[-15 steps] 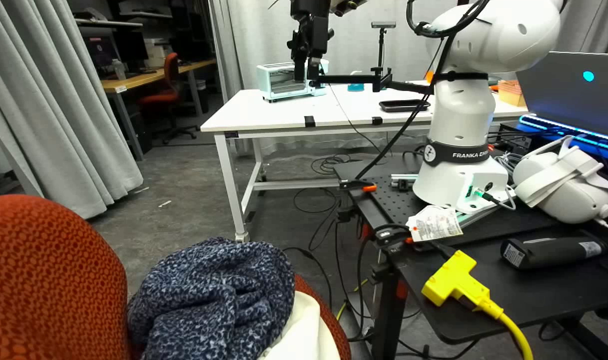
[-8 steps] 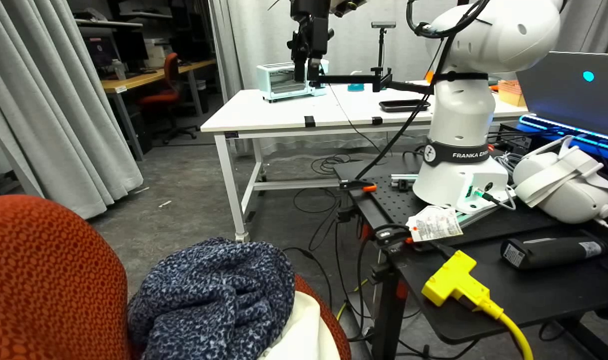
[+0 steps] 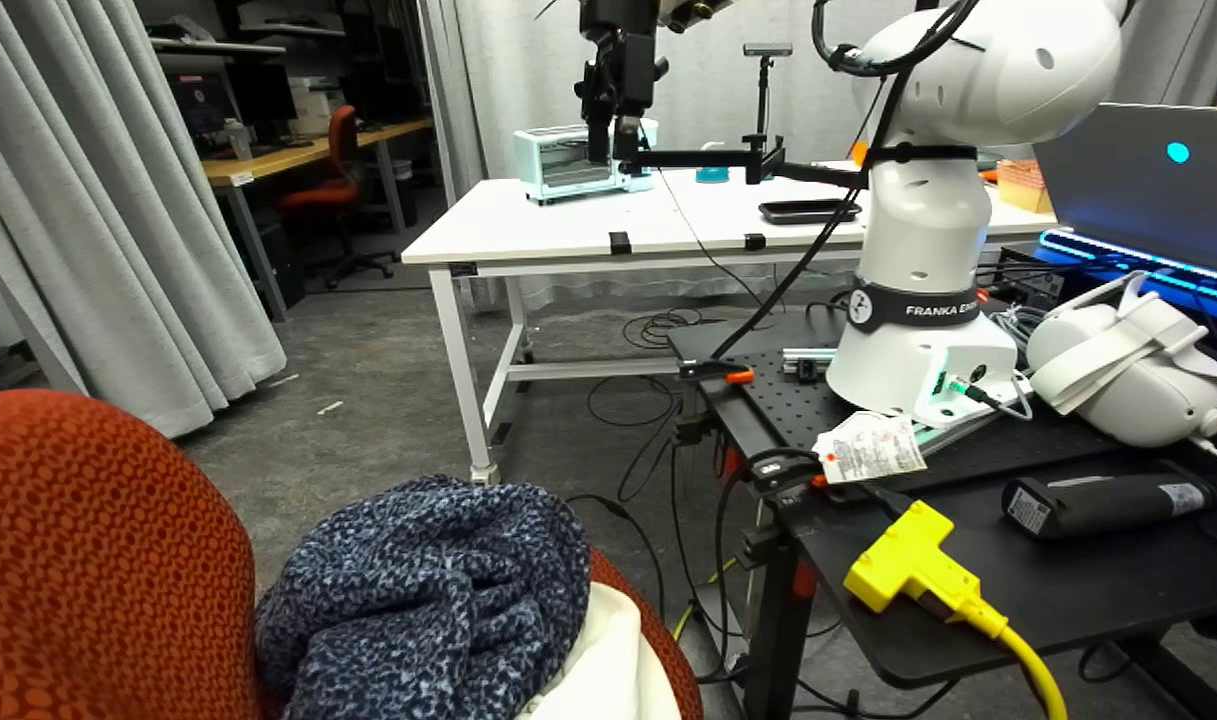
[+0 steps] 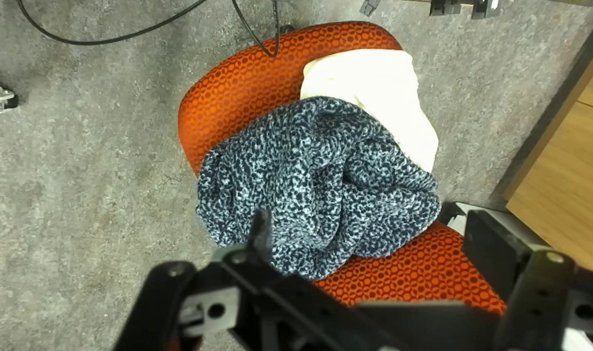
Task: Put the fleece on the back rest of the chair
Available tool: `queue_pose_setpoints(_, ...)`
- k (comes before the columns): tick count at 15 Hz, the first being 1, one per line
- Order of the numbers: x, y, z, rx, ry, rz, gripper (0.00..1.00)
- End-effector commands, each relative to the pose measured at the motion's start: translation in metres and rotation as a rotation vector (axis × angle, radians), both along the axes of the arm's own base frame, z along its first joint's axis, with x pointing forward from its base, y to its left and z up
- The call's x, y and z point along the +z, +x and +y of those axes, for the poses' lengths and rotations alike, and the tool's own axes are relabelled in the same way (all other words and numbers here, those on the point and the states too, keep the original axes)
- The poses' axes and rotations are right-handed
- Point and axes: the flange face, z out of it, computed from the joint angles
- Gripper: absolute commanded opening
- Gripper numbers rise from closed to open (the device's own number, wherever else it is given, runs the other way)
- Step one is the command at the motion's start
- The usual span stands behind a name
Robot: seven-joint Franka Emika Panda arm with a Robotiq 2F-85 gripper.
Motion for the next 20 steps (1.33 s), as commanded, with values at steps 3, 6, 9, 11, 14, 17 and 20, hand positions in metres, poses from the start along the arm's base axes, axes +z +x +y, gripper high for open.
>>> queue_pose_setpoints(3, 0.004, 0.002, -0.003, 0.031, -0.07, 0.028, 1.0)
queue_pose_setpoints(6, 0.005, 0.004, -0.005, 0.063, -0.125, 0.042, 1.0)
queue_pose_setpoints(9, 0.002, 0.07, 0.007, 0.103, -0.173, 0.023, 1.0)
queue_pose_setpoints(11, -0.006, 0.096, 0.024, 0.124, -0.178, 0.039, 1.0)
queue_pose_setpoints(14, -0.007, 0.082, 0.024, 0.126, -0.167, 0.036, 1.0)
queue_pose_setpoints(17, -0.012, 0.094, 0.025, 0.131, -0.174, 0.057, 1.0)
queue_pose_setpoints(20, -0.028, 0.101, 0.026, 0.13, -0.189, 0.094, 1.0)
